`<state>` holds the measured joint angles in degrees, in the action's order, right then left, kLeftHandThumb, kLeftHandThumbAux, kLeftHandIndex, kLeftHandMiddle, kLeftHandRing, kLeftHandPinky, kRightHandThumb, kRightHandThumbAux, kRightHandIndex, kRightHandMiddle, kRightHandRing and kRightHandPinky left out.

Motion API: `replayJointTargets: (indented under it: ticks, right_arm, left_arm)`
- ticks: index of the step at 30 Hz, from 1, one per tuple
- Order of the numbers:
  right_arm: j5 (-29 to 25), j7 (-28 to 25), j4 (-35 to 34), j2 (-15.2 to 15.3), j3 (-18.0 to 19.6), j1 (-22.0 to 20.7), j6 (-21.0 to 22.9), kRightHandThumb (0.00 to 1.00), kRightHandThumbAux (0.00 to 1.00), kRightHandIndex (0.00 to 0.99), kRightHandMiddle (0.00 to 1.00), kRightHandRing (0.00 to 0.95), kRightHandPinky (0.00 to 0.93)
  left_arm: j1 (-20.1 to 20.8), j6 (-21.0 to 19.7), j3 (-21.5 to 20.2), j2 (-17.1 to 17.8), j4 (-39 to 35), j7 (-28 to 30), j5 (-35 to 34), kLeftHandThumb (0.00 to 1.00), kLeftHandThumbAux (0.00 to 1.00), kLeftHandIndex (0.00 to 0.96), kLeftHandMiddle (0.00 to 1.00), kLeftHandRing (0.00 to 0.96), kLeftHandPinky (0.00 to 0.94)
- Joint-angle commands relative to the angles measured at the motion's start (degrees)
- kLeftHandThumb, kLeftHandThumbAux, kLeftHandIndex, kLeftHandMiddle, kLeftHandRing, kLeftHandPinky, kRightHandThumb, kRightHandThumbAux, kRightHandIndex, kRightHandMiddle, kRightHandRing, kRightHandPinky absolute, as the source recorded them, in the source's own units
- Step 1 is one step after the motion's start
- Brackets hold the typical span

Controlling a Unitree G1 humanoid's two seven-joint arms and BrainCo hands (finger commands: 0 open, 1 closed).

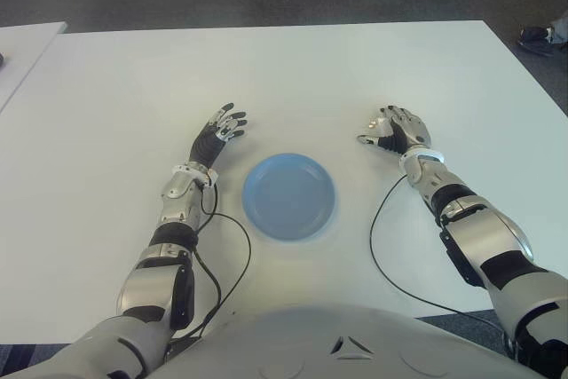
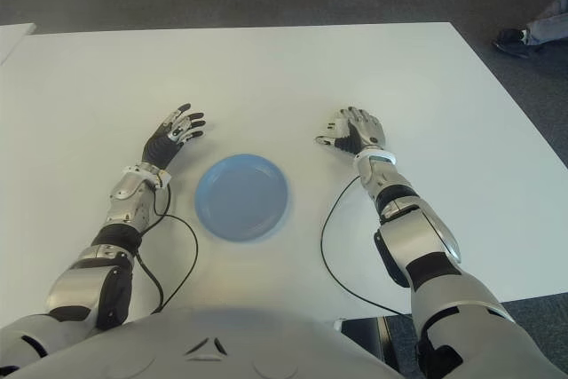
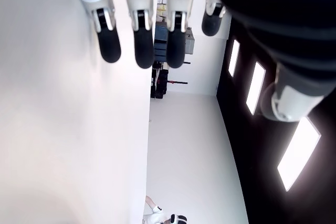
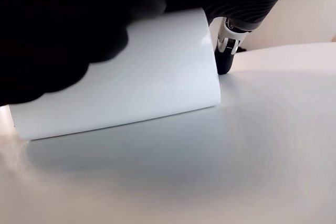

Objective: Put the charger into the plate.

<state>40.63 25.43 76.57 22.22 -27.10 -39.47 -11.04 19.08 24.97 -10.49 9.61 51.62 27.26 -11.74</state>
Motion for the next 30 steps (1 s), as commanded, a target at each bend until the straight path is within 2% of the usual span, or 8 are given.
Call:
replayJointTargets:
  ticks: [1, 19, 30]
  right_arm:
    - [1.00, -1.75, 1.94, -0.60, -1.63, 4.26, -0.09, 0.285, 0.262, 0.000, 0.000, 0.000, 0.000]
    - [4.69, 0.08, 1.57, 2.35, -8.33, 3.73, -2.64, 0.351, 0.244, 0.000, 0.000, 0.000, 0.000]
    - [5.55, 1.09, 1.41, 3.37, -11.27, 3.82, -3.42, 0.343, 0.257, 0.000, 0.000, 0.000, 0.000]
  left_arm:
    - [-1.69, -1.59, 0.23, 0.59, 0.71, 0.12, 0.57, 0.000, 0.463, 0.060, 0.204, 0.209, 0.216]
    - [-1.48, -1.36, 0.61, 0.74, 0.98, -0.28, 0.94, 0.000, 0.461, 0.062, 0.206, 0.209, 0.215]
    - [-1.56, -0.86, 0.77, 0.75, 0.89, -1.47, 1.87, 0.000, 0.453, 0.062, 0.203, 0.206, 0.213]
